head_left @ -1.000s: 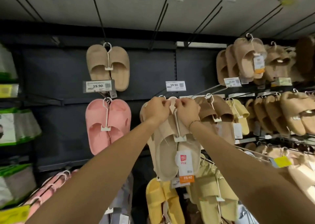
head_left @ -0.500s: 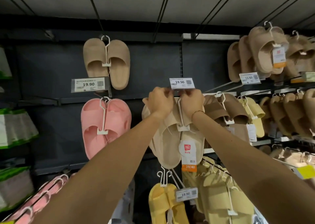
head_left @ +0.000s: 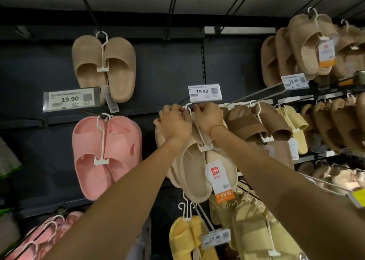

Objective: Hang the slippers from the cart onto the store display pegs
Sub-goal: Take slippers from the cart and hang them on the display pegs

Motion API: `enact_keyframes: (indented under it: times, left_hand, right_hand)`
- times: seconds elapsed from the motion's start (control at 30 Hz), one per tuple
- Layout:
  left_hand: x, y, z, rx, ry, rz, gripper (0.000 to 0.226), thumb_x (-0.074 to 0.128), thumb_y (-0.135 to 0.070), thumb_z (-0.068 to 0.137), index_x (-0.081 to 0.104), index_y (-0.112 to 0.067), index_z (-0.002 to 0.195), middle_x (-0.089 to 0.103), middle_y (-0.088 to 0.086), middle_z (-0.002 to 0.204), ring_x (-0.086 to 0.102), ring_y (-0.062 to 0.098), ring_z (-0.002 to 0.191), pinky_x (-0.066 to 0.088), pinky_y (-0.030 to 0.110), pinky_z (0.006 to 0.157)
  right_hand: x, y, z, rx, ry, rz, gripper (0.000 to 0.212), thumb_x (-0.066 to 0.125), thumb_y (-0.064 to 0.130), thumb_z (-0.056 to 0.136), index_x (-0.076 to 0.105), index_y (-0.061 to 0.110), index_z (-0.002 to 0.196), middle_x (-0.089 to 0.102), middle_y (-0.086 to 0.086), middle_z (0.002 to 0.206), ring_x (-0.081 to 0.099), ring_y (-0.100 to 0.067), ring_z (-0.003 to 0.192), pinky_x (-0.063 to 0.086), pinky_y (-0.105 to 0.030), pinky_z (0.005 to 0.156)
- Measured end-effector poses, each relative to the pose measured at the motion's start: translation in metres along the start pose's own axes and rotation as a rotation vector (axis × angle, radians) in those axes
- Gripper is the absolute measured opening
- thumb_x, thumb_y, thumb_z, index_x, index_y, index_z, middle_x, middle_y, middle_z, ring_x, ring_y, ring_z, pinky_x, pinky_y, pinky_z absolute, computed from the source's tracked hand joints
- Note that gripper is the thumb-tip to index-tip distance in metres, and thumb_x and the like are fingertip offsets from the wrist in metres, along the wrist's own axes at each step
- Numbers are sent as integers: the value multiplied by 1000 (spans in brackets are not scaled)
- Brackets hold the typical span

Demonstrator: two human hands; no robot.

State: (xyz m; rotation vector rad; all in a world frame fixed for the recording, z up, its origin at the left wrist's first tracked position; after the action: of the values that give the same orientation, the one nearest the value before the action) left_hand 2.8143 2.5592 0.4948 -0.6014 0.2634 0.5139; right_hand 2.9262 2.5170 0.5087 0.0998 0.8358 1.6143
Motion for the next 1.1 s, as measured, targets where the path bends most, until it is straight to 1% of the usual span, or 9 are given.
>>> enact_keyframes:
  times: [0.1, 0.27, 0.37, 0.47, 0.8, 0.87, 0.97, 1.03, 1.1]
  left_hand:
    - [-11, -14, -20, 204, -83, 17, 21, 54, -36, 94, 62, -18, 103, 58, 4, 111, 52, 25, 108, 36, 44, 94]
    - [-10, -53, -58, 451, 140, -103, 18, 51, -29, 95, 63, -16, 94, 66, 5, 101, 61, 25, 96, 49, 41, 82]
    - [-2, -80, -96, 551, 238, -189, 16, 51, -26, 97, 62, -17, 104, 65, 4, 104, 62, 26, 96, 51, 42, 83]
    - [13, -105, -150, 691, 377, -172, 19, 50, -25, 96, 61, -14, 109, 65, 9, 110, 62, 33, 100, 49, 45, 84]
    - [82, -161, -409, 957, 1197, -162, 24, 54, -36, 97, 55, -13, 96, 63, 11, 103, 61, 35, 99, 47, 38, 75]
    - [94, -168, -466, 1004, 1381, -127, 20, 57, -37, 93, 55, -17, 93, 66, 12, 108, 62, 32, 102, 47, 37, 78]
    - [107, -178, -543, 1096, 1603, -33, 27, 57, -40, 88, 66, -17, 99, 71, 9, 111, 65, 28, 104, 54, 36, 86]
    - [110, -187, -589, 1162, 1698, 3, 32, 57, -38, 92, 72, -14, 107, 72, 11, 113, 66, 29, 108, 52, 34, 88]
    - [113, -196, -630, 1200, 1763, 14, 33, 56, -33, 96, 73, -9, 110, 71, 15, 115, 65, 31, 111, 49, 33, 87]
  right_hand:
    - [-23, -3, -9, -71, -62, -31, 40, 45, 41, 96, 77, 16, 95, 75, -8, 98, 68, -30, 92, 54, -43, 83]
    - [-77, -30, -44, -90, -155, -293, 39, 37, 42, 98, 69, 19, 97, 70, -4, 96, 63, -25, 92, 48, -42, 91]
    - [-118, -55, -86, -143, -215, -368, 35, 38, 39, 99, 67, 20, 90, 63, 3, 88, 58, -18, 79, 48, -35, 78]
    - [-162, -90, -140, -111, -207, -523, 32, 43, 35, 94, 64, 13, 85, 66, -10, 88, 58, -32, 81, 46, -38, 68]
    - [-334, -212, -407, 748, 758, -997, 38, 50, 29, 100, 65, 2, 123, 68, -21, 116, 64, -39, 106, 52, -38, 87]
    - [-364, -246, -469, 1054, 951, -1009, 35, 54, 33, 100, 71, 4, 109, 74, -12, 95, 70, -29, 90, 55, -38, 87]
    - [-401, -259, -542, 1377, 930, -840, 28, 56, 26, 100, 56, 10, 78, 57, -1, 66, 57, -17, 58, 48, -30, 61]
    - [-419, -253, -574, 1421, 813, -847, 11, 61, 21, 97, 60, 11, 92, 58, -4, 85, 61, -26, 82, 47, -31, 70]
    - [-436, -266, -606, 1413, 788, -876, 25, 60, 17, 97, 64, 4, 118, 66, -14, 113, 62, -34, 110, 47, -34, 83]
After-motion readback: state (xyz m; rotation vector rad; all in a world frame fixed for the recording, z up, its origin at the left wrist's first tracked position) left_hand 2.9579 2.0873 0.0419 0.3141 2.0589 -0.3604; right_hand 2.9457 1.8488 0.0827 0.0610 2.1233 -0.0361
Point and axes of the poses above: each hand's wrist, its own z-axis towards the middle knuckle, its own x-axis out of the palm, y = z × x, the point moved 1 cm from there along z, towards the middle knuckle
